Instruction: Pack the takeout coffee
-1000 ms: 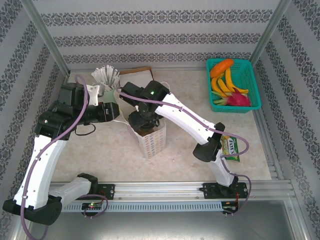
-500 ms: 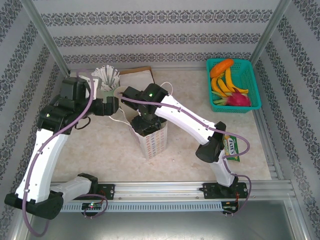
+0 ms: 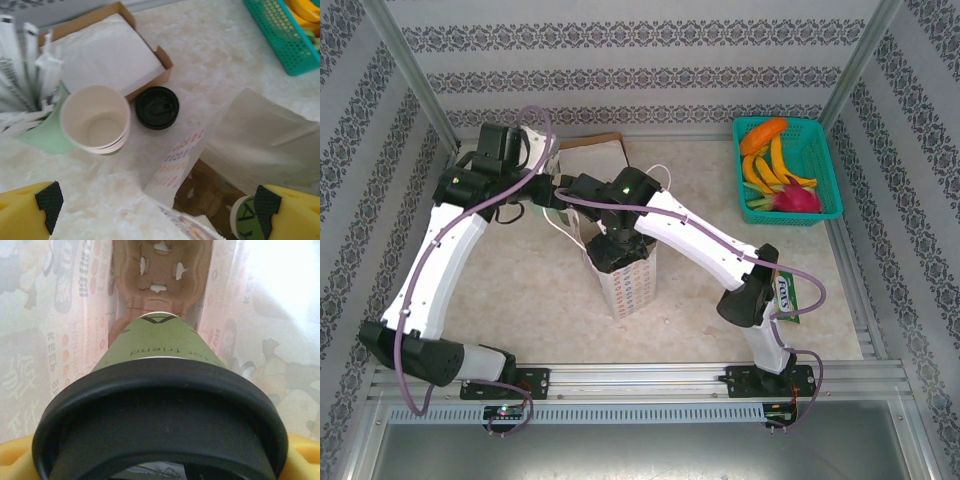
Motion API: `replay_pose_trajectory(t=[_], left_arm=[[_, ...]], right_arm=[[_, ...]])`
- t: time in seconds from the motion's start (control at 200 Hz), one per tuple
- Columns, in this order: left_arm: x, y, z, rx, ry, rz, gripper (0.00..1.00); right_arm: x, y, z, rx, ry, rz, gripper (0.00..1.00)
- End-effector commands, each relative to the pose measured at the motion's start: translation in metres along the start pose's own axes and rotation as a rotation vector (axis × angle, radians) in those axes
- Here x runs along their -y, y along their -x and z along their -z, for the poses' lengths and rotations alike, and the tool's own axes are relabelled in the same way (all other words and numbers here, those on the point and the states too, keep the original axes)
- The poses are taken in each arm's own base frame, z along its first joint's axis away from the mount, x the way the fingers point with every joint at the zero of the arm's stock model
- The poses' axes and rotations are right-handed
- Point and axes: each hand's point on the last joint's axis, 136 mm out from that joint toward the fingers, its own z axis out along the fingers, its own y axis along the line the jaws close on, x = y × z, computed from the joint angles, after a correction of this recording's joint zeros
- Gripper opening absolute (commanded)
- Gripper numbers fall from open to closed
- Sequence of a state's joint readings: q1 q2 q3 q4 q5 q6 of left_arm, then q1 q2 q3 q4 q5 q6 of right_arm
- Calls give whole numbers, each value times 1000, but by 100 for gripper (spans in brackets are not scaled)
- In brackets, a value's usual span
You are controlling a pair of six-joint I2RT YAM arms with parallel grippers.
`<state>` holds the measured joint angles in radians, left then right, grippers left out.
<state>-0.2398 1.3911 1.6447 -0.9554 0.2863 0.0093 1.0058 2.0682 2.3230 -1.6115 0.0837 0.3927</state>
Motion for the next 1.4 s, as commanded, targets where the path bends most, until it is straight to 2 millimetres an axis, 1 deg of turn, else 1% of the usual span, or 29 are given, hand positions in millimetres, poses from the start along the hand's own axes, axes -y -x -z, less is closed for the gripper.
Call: replay_pose_trajectory(t=[0.0,0.065,0.125,0.19,0.245,0.3,0.35,0.435,0.52,0.6,0.714,0.879,0.954,0.989,1.049,1.124,1.194,1.269,1.394], left_arm=[[15,8,3,-8,-114,-38,100],[11,17,2,4,-122,-21,100],[-1,27,1,20,-114,22,100],[-12,37,5,43,-125,69,100],[-17,43,9,63,-144,85,100],[-13,47,13,85,-185,68,100],[-4,48,15,96,-242,30,100],[15,42,13,75,-362,-30,100],[27,32,0,20,-414,-86,98],[31,22,-16,-44,-394,-142,96],[35,14,-37,-128,-389,-188,88],[52,3,-53,-216,-452,-264,78],[56,0,-58,-229,-464,-282,74],[56,-1,-60,-233,-462,-285,71],[54,0,-64,-236,-444,-284,62],[50,2,-67,-230,-415,-276,49],[53,1,-65,-227,-433,-277,43],[56,-2,-62,-233,-451,-275,34],[53,-10,-64,-254,-437,-269,33]], right_arm=[[20,-52,17,-163,-54,53,72],[21,-54,17,-163,-51,64,72],[22,-56,18,-162,-46,76,72],[23,-58,19,-157,-44,86,72],[24,-58,19,-153,-43,90,72],[26,-58,20,-151,-47,90,72],[27,-58,21,-148,-45,91,72],[28,-57,22,-141,-40,92,72],[29,-58,22,-141,-38,90,72],[31,-59,21,-145,-41,87,72],[30,-59,21,-142,-37,80,72],[30,-59,21,-140,-34,70,72],[30,-60,21,-142,-38,66,72],[30,-60,21,-144,-38,64,72],[31,-61,21,-143,-39,61,72],[31,-63,21,-147,-40,57,72],[31,-63,21,-148,-40,55,72],[32,-63,21,-151,-41,53,72],[32,-63,21,-148,-43,53,72]])
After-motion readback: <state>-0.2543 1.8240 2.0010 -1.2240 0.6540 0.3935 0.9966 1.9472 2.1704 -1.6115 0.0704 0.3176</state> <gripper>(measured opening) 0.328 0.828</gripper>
